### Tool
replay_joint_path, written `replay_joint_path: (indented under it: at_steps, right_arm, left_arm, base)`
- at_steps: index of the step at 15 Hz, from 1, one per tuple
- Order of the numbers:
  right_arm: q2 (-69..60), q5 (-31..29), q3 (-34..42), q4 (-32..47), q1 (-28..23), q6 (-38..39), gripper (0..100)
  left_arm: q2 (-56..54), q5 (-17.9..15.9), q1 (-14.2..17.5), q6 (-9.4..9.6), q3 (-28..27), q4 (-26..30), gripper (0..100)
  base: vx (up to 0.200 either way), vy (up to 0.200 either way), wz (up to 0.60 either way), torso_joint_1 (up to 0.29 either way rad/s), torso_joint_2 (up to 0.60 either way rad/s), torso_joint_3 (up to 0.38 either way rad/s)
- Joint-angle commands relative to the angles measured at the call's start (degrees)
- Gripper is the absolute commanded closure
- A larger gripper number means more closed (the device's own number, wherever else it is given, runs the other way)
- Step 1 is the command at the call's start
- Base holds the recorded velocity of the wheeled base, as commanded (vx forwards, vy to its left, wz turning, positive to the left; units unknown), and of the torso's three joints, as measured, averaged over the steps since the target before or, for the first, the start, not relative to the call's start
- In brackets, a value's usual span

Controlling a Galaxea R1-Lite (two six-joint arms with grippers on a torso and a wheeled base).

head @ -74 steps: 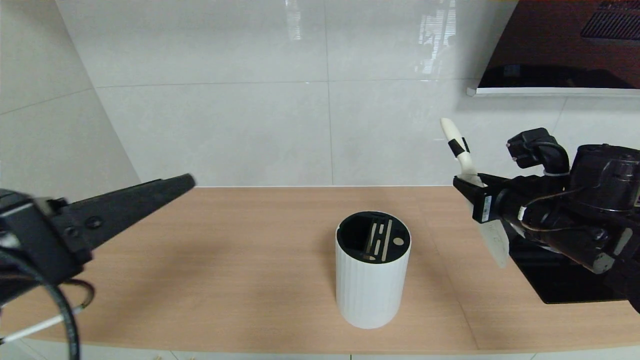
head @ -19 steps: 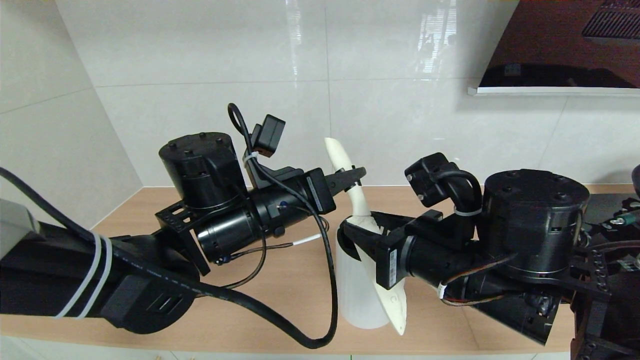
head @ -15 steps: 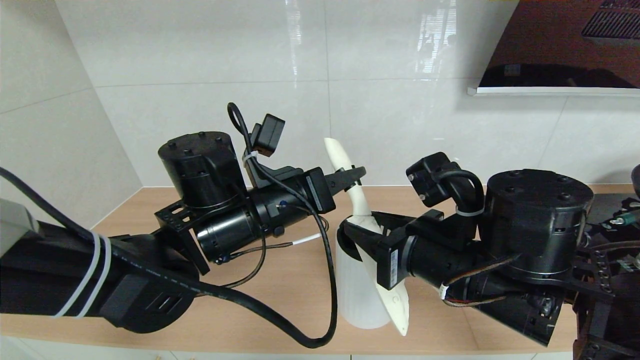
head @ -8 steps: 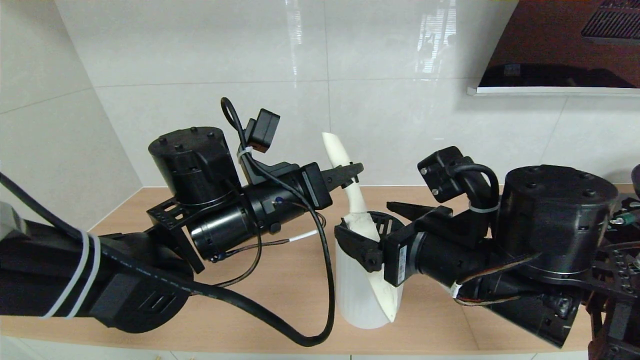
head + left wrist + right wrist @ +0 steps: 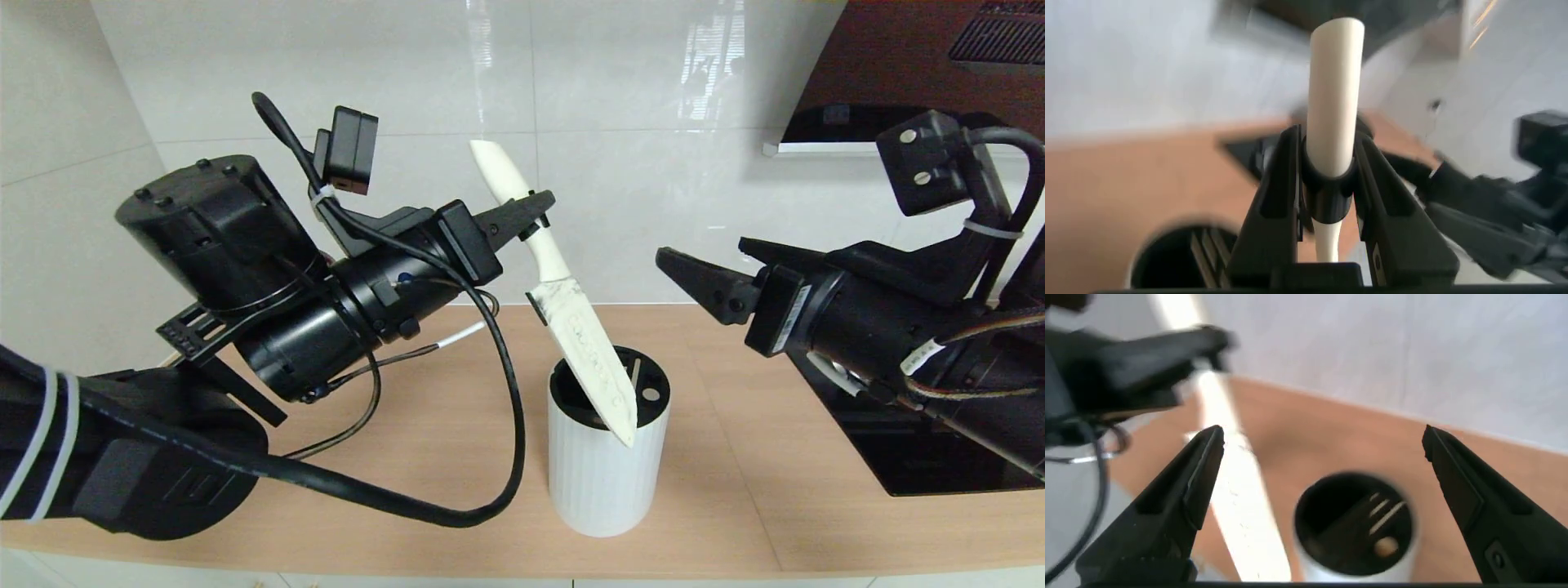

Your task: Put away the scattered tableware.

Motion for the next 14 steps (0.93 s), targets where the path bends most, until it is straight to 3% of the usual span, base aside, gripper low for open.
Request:
replay_joint_path:
  at_steps: [1, 4, 6, 14]
  right_arm:
    - [-1.1, 0.1, 0.0, 0.0, -1.1, 0.0, 0]
    - [-0.8, 0.1, 0.2, 0.0, -1.4, 0.0, 0]
    - [-0.7, 0.1, 0.2, 0.0, -1.4, 0.0, 0]
    - [0.4, 0.1, 0.4, -0.1, -1.4, 0.0, 0]
  left_arm:
    - [-0.2, 0.5, 0.5, 1.27, 0.1, -0.6, 100]
    - [0.4, 3.7, 0.6, 8.91, 0.1, -1.1, 100]
    - [1.3, 5.6, 0.6, 12.61, 0.2, -3.1, 100]
    - [9.0, 11.8, -2.0, 25.17, 0.2, -11.3, 100]
  base:
    - [0.0, 0.0, 0.0, 0.0, 0.0, 0.0]
    - [0.0, 0.0, 0.0, 0.0, 0.0, 0.0]
    - [0.0, 0.0, 0.0, 0.0, 0.0, 0.0]
    - [0.0, 0.0, 0.0, 0.0, 0.0, 0.0]
